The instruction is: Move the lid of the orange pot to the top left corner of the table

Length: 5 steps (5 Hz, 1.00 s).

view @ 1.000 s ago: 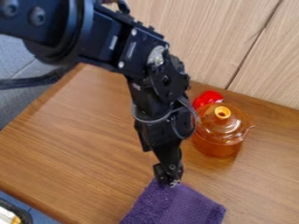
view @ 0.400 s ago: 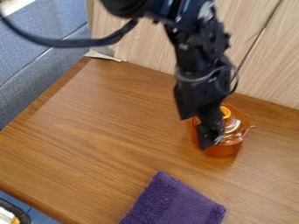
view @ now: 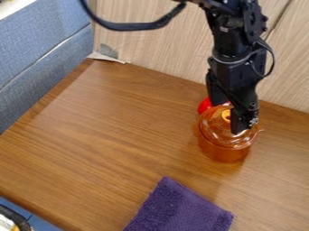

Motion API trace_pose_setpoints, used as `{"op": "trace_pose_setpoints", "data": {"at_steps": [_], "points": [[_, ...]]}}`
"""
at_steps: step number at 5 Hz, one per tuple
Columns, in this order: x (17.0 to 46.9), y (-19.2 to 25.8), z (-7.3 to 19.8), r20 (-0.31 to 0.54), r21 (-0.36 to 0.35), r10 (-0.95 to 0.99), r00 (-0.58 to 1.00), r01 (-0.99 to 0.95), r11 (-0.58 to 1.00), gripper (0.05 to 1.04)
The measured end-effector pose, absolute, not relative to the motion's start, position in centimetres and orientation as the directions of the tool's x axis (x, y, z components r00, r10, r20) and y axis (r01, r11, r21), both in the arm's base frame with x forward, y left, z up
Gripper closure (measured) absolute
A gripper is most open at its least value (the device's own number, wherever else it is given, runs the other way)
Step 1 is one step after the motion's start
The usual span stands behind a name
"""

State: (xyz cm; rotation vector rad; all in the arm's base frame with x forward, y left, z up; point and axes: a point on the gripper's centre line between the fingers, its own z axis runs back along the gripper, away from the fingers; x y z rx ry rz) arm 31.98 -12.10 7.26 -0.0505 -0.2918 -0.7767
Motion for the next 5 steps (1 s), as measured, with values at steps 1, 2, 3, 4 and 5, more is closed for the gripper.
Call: {"op": "trace_pose_setpoints", "data": {"at_steps": [1, 2, 3, 4, 5], "points": [[33.3, -12.3, 5.8, 0.231, 0.067, -0.693, 0.683, 0.700, 0.711, 0.083], [34.1, -12.4, 4.5, 0.199, 0.068, -0.701, 0.685, 0.704, 0.707, 0.083], [34.5, -12.6, 4.2, 0.195, 0.066, -0.706, 0.681, 0.709, 0.702, 0.127], [34.6, -12.7, 4.1, 0.206, 0.069, -0.708, 0.676, 0.711, 0.700, 0.384], [34.3, -12.7, 4.0, 0.208, 0.068, -0.710, 0.673, 0.714, 0.697, 0.631]]}}
